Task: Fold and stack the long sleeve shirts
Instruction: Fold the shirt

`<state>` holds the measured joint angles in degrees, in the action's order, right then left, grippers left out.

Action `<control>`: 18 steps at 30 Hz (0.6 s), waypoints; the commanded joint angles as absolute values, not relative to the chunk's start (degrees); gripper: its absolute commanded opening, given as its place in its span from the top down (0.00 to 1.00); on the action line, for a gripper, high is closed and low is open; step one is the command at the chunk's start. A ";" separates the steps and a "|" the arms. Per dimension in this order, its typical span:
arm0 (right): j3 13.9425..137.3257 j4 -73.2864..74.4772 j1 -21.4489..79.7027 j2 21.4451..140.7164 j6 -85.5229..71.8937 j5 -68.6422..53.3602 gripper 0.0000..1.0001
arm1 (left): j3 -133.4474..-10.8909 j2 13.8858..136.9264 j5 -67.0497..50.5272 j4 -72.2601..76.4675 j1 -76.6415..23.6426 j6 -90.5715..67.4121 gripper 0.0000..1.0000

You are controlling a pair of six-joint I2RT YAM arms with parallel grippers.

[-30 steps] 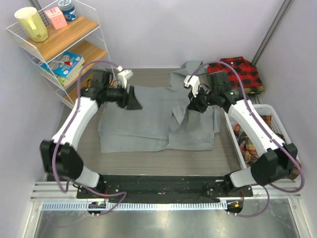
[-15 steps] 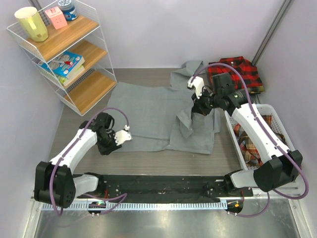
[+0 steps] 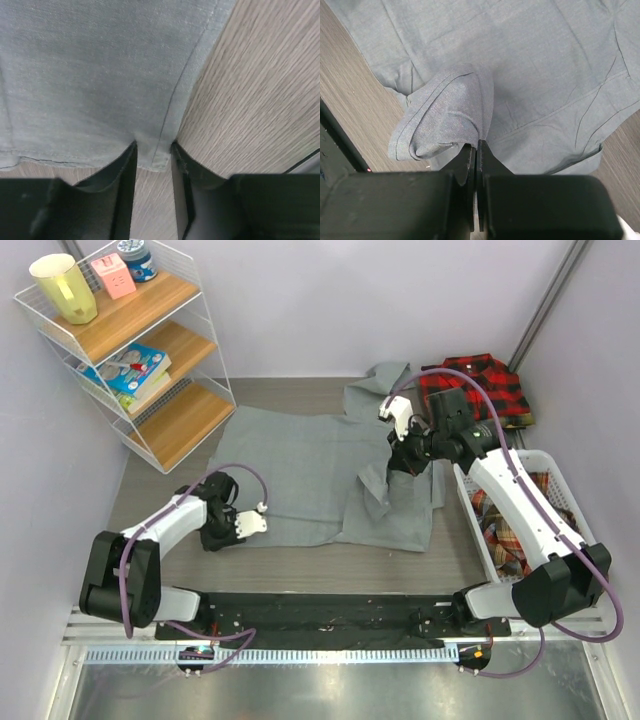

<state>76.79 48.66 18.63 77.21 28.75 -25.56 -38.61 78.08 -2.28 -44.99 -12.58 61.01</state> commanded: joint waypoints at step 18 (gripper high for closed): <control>91.39 61.00 18.02 73.29 35.23 -23.73 0.99 | -51.84 70.83 -8.96 -63.90 -11.43 64.60 1.00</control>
